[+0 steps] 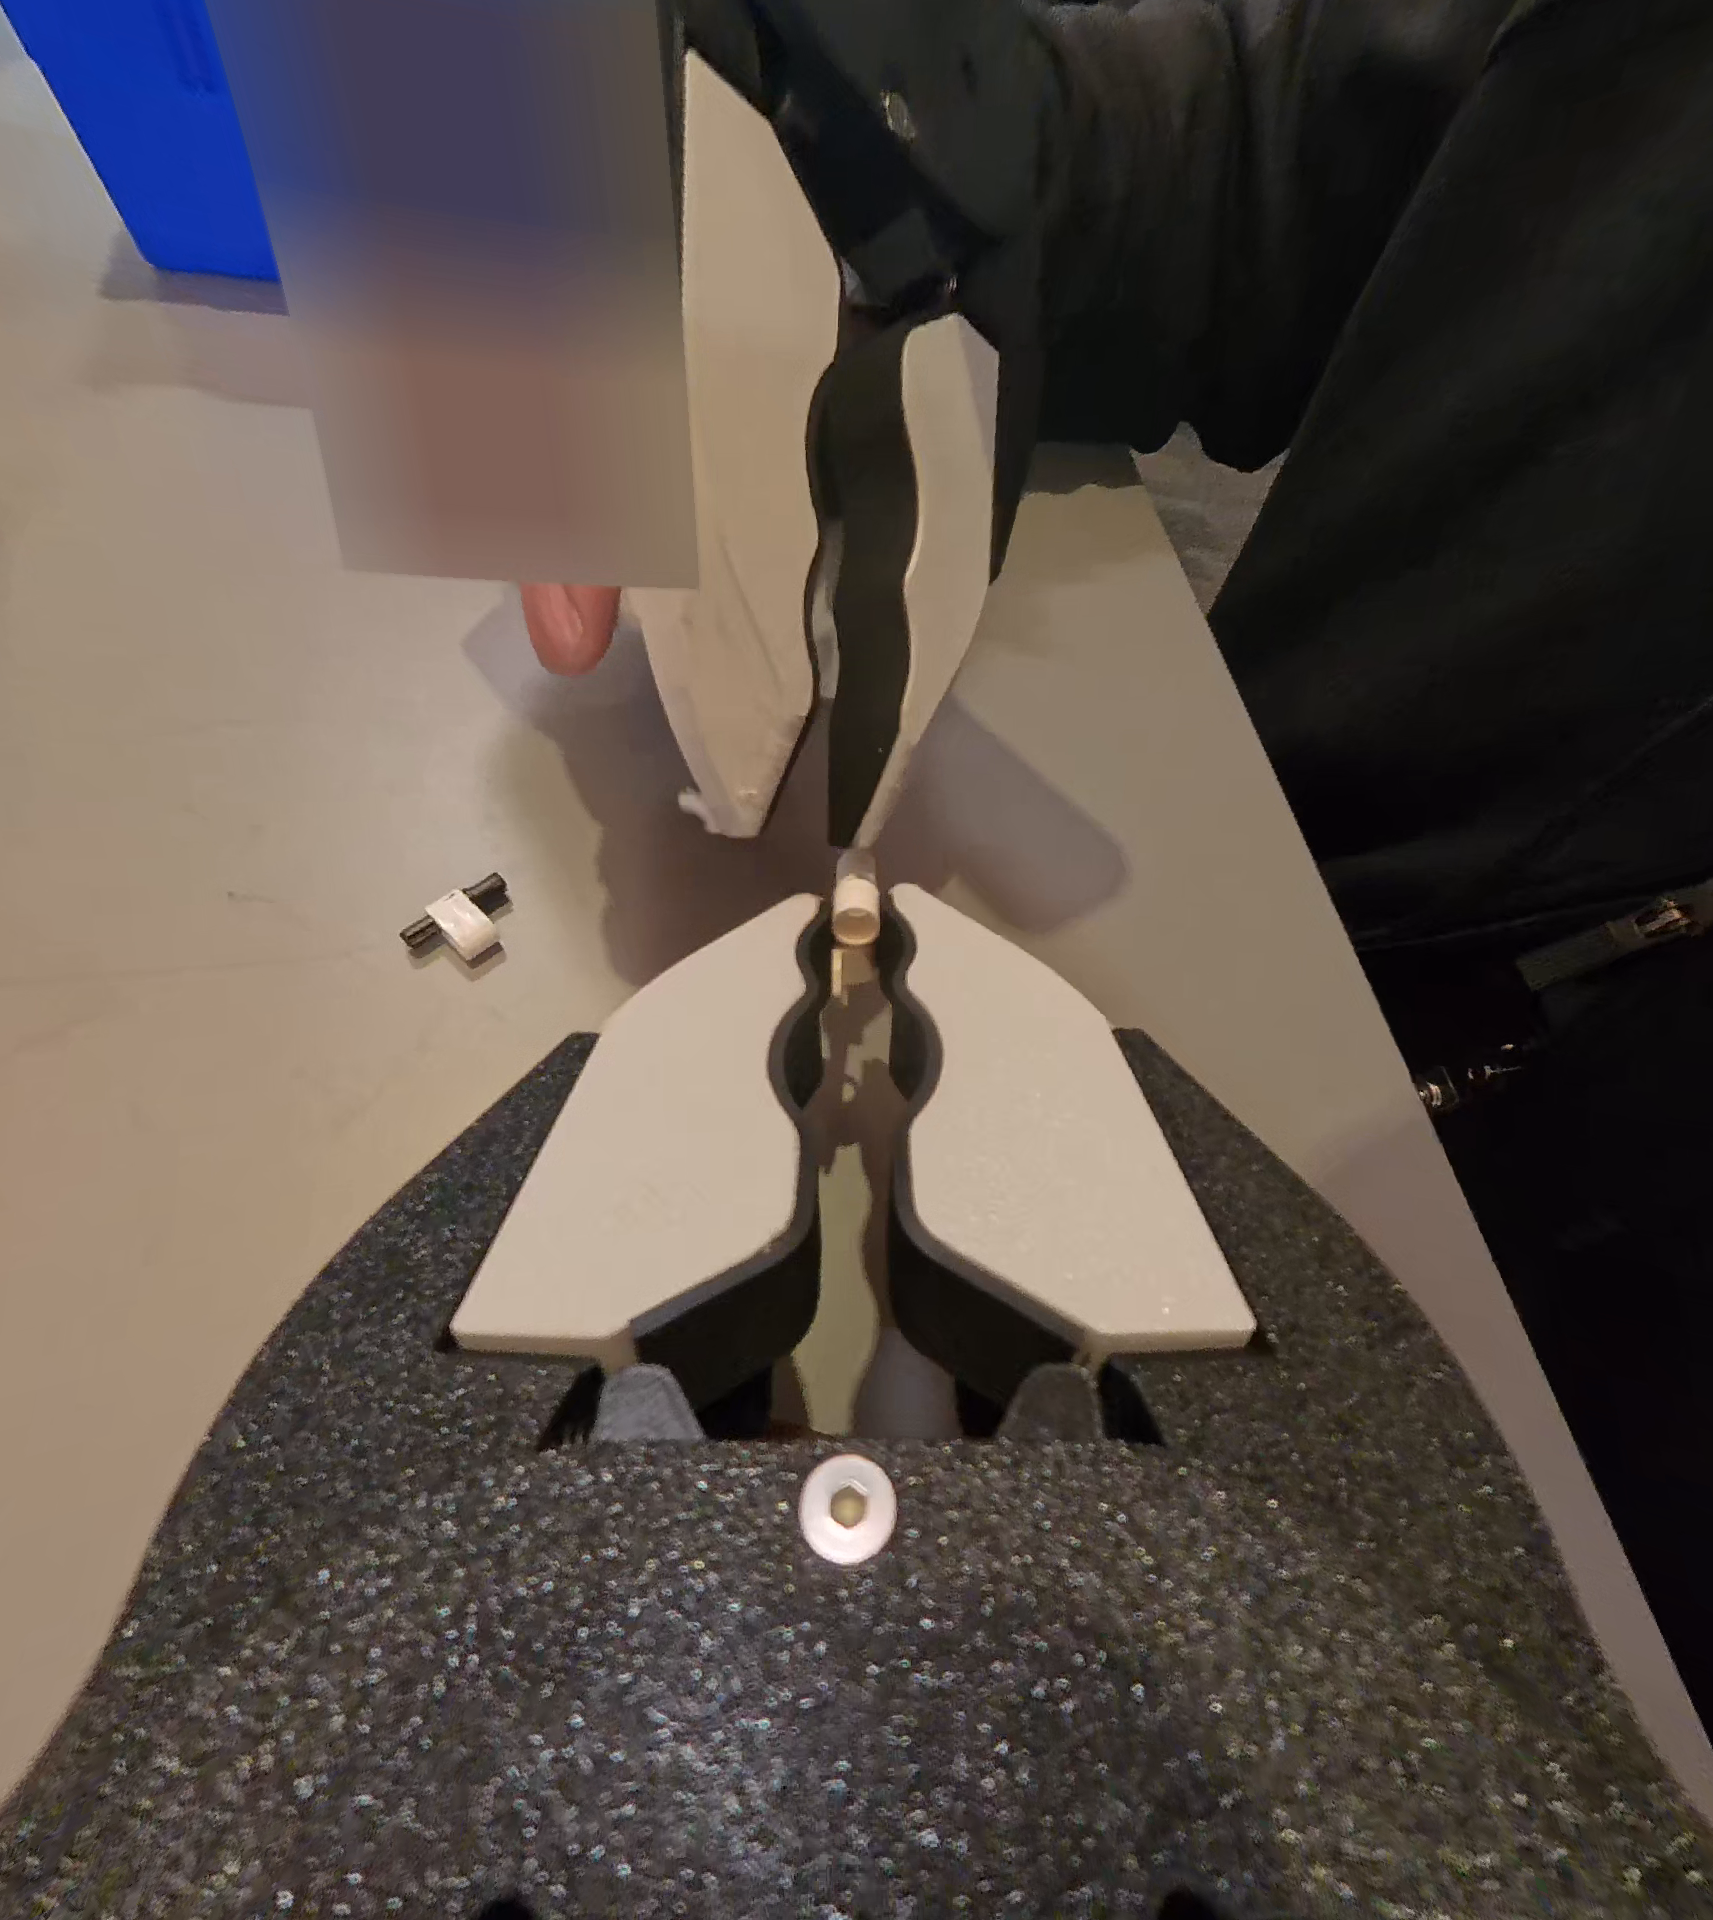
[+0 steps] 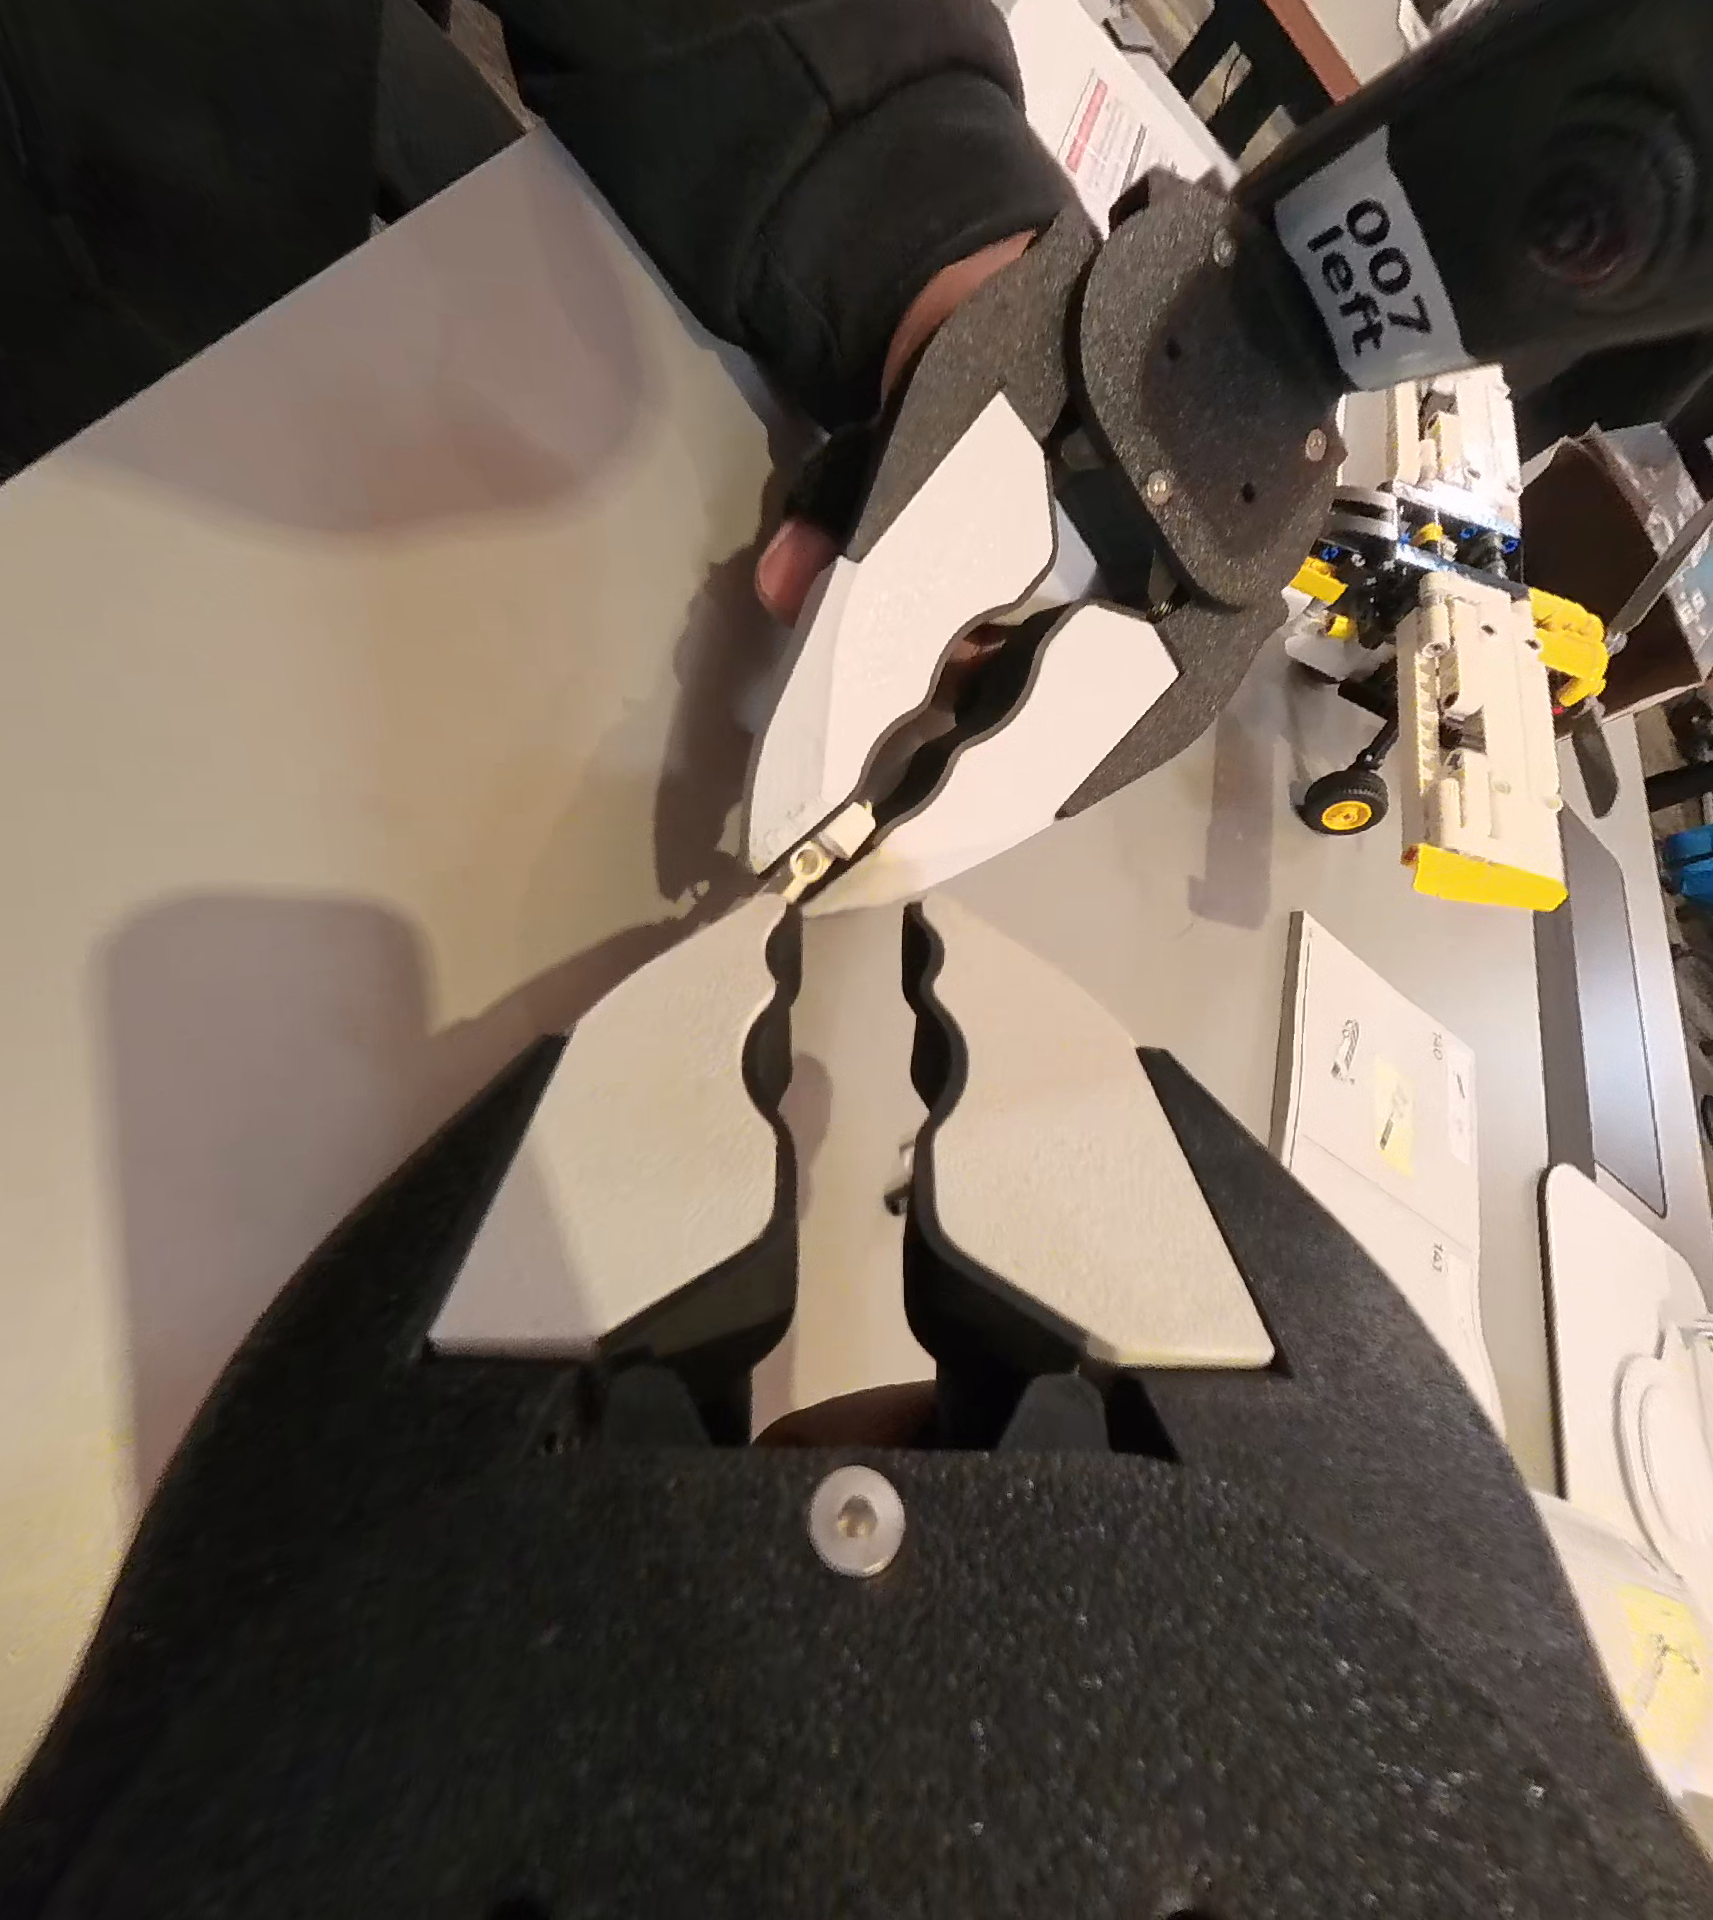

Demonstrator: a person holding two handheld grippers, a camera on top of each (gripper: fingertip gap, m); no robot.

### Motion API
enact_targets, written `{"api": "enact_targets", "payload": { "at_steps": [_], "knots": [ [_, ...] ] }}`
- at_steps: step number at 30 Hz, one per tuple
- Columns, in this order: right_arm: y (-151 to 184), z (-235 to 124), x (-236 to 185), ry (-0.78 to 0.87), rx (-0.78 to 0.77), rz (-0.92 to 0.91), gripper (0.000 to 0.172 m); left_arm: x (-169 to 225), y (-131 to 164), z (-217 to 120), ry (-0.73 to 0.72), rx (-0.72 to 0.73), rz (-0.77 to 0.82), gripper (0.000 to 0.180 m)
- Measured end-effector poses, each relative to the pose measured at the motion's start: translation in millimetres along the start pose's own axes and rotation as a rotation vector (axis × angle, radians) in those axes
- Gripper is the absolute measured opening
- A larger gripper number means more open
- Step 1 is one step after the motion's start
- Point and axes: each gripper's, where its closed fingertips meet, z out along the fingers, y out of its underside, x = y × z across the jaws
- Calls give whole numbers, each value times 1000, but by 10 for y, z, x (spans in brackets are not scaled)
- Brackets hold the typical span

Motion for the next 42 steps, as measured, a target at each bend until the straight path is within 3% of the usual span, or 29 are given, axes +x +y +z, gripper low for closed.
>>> {"api": "enact_targets", "payload": {
  "at_steps": [4, 9, 15, 24, 29, 34, 39, 42],
  "knots": [
    [131, -123, 41, 49, -47, 41, 18, -56, 36, -12, -33, -23, -13, 8],
    [343, -531, 96, 213, -61, 239, 19, -103, 41, -11, -61, -28, -25, 8],
    [652, -761, -163, 345, -161, 441, 19, -109, 60, 15, -69, -48, -29, 8],
    [927, -447, -355, 171, -342, 577, 23, -126, 66, 17, -82, -51, -35, 8],
    [899, -360, -336, 142, -345, 605, 8, -121, 67, 18, -80, -51, -33, 8],
    [921, -417, -332, 87, -493, 488, 7, -113, 84, 29, -80, -65, -27, 8],
    [962, -661, -407, -141, -789, 240, 7, -111, 108, 37, -82, -84, -23, 8],
    [973, -791, -457, -315, -896, 189, 7, -116, 118, 31, -81, -88, -26, 8]
  ]
}}
